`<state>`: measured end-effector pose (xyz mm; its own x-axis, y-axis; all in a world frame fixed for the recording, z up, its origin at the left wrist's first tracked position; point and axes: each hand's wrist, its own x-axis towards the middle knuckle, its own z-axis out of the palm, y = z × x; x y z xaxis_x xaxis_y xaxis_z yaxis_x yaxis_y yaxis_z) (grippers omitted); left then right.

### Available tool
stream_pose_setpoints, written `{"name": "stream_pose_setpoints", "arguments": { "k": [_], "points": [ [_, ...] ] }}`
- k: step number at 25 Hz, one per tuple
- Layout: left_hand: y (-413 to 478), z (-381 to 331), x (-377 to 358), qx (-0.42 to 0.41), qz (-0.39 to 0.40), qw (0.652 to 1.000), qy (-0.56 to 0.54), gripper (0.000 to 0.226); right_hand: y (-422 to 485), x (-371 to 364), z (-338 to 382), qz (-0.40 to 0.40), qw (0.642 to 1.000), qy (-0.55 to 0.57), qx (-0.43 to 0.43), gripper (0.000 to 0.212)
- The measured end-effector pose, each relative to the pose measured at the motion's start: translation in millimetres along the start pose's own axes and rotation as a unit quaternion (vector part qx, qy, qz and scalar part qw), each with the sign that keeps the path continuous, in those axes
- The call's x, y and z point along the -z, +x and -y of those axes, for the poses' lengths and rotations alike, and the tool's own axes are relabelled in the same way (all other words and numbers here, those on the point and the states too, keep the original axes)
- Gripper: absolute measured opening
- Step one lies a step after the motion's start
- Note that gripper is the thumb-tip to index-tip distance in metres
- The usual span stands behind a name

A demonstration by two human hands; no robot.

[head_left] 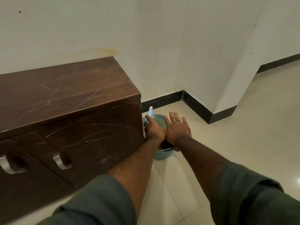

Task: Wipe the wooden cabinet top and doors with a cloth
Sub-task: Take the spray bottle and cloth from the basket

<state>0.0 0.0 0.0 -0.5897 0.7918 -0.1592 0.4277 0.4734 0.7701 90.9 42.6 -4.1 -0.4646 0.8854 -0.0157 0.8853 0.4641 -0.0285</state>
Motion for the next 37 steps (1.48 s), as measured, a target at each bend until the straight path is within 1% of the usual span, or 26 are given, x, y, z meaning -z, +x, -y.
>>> {"name": "stream_pose_setpoints", "arguments": {
  "k": [2, 3, 4, 5, 6, 8, 10, 11, 13, 14, 16, 18, 19, 20, 21, 23, 24, 25, 27, 28, 32, 33, 34, 35, 36, 37],
  "points": [
    [8.6, -1.2, 3.9, 0.015, -0.026, 0.999, -0.029, 0.082, 2.7, -0.2, 1.6, 0.003, 1.000, -0.008, -0.009, 0.077],
    [11.4, 0.4, 5.9, 0.035, -0.037, 0.998, -0.028, 0.068, 3.9, -1.4, 2.7, 0.022, 0.999, -0.008, -0.023, 0.077],
    [21.2, 5.8, 5.1, 0.053, -0.054, 0.996, -0.043, 0.054, 3.8, -2.1, 4.8, 0.050, 0.998, 0.002, -0.047, 0.078],
    [24.2, 6.3, 7.1, 0.070, -0.048, 0.994, -0.070, 0.042, 3.9, -6.1, 6.7, 0.088, 0.993, 0.007, -0.076, 0.080],
    [26.3, 8.0, 7.1, 0.077, -0.039, 0.993, -0.081, 0.036, 1.7, -8.5, 8.2, 0.124, 0.987, 0.013, -0.106, 0.082],
    [29.2, 9.1, 6.6, 0.070, -0.038, 0.995, -0.052, 0.035, 1.2, -10.3, 5.4, 0.148, 0.975, 0.051, -0.155, 0.076],
    [31.4, 8.9, 4.5, 0.098, -0.047, 0.988, -0.114, 0.036, 3.3, -9.9, 3.1, 0.112, 0.976, 0.076, -0.169, 0.066],
    [28.0, 5.8, 6.4, 0.109, -0.041, 0.982, -0.149, 0.037, 2.9, -10.3, 3.5, 0.086, 0.981, 0.058, -0.166, 0.063],
    [27.9, 4.8, 3.1, 0.114, -0.036, 0.973, -0.195, 0.042, 3.1, -11.2, 5.4, 0.059, 0.985, 0.041, -0.160, 0.056],
    [29.4, 7.3, 1.3, 0.107, -0.039, 0.974, -0.195, 0.043, 4.0, -11.1, 6.7, 0.057, 0.984, 0.055, -0.161, 0.051],
    [29.1, 10.4, -1.2, 0.084, -0.050, 0.976, -0.195, 0.039, 6.5, -8.9, 8.2, 0.053, 0.977, 0.108, -0.178, 0.039],
    [24.3, 14.3, -2.6, 0.042, -0.061, 0.981, -0.179, 0.032, 12.7, -3.6, 6.4, 0.022, 0.959, 0.193, -0.204, 0.030],
    [21.2, 15.9, -3.6, 0.012, -0.065, 0.985, -0.161, 0.029, 16.5, 0.4, 4.4, -0.001, 0.941, 0.258, -0.221, 0.030],
    [19.1, 16.7, -4.0, -0.021, -0.068, 0.987, -0.141, 0.028, 19.7, 4.8, 2.3, -0.026, 0.908, 0.341, -0.241, 0.031],
    [18.1, 15.9, -4.0, -0.051, -0.067, 0.988, -0.126, 0.028, 22.5, 9.2, 0.6, -0.049, 0.860, 0.432, -0.265, 0.033],
    [16.7, 8.3, -1.8, -0.085, -0.070, 0.987, -0.118, 0.030, 24.0, 17.8, -0.3, -0.077, 0.735, 0.599, -0.309, 0.032],
    [15.0, 2.9, -0.2, -0.093, -0.074, 0.986, -0.121, 0.032, 22.1, 20.9, -1.1, -0.078, 0.674, 0.662, -0.318, 0.030],
    [12.4, -1.9, 2.5, -0.097, -0.080, 0.984, -0.124, 0.035, 19.5, 23.6, -2.5, -0.076, 0.625, 0.711, -0.314, 0.028],
    [7.1, -6.5, 7.7, -0.103, -0.086, 0.982, -0.133, 0.039, 12.7, 30.1, -8.3, -0.068, 0.547, 0.783, -0.287, 0.029],
    [3.5, -7.6, 10.9, -0.104, -0.075, 0.982, -0.138, 0.039, 9.6, 33.7, -12.3, -0.065, 0.510, 0.815, -0.267, 0.030],
    [-24.5, -29.6, 32.3, -0.136, -0.028, 0.981, -0.133, 0.024, 3.0, 61.9, -12.8, -0.055, 0.354, 0.913, -0.194, 0.037],
    [-34.5, -40.6, 37.5, -0.143, -0.024, 0.980, -0.138, 0.021, 0.1, 71.3, -9.6, -0.045, 0.326, 0.925, -0.187, 0.038],
    [-42.7, -52.3, 46.7, -0.146, -0.025, 0.979, -0.143, 0.021, -2.7, 85.5, -3.5, -0.037, 0.311, 0.932, -0.181, 0.038],
    [-50.2, -63.7, 56.0, -0.145, -0.029, 0.978, -0.148, 0.021, -4.5, 100.4, 0.8, -0.033, 0.305, 0.936, -0.171, 0.037],
    [-57.5, -74.1, 64.0, -0.143, -0.037, 0.977, -0.155, 0.022, -5.4, 116.2, 3.6, -0.030, 0.309, 0.938, -0.155, 0.036],
    [-64.3, -83.9, 76.2, -0.143, -0.049, 0.975, -0.164, 0.025, -3.7, 137.2, 8.9, -0.022, 0.328, 0.934, -0.140, 0.033]
  ]
}}
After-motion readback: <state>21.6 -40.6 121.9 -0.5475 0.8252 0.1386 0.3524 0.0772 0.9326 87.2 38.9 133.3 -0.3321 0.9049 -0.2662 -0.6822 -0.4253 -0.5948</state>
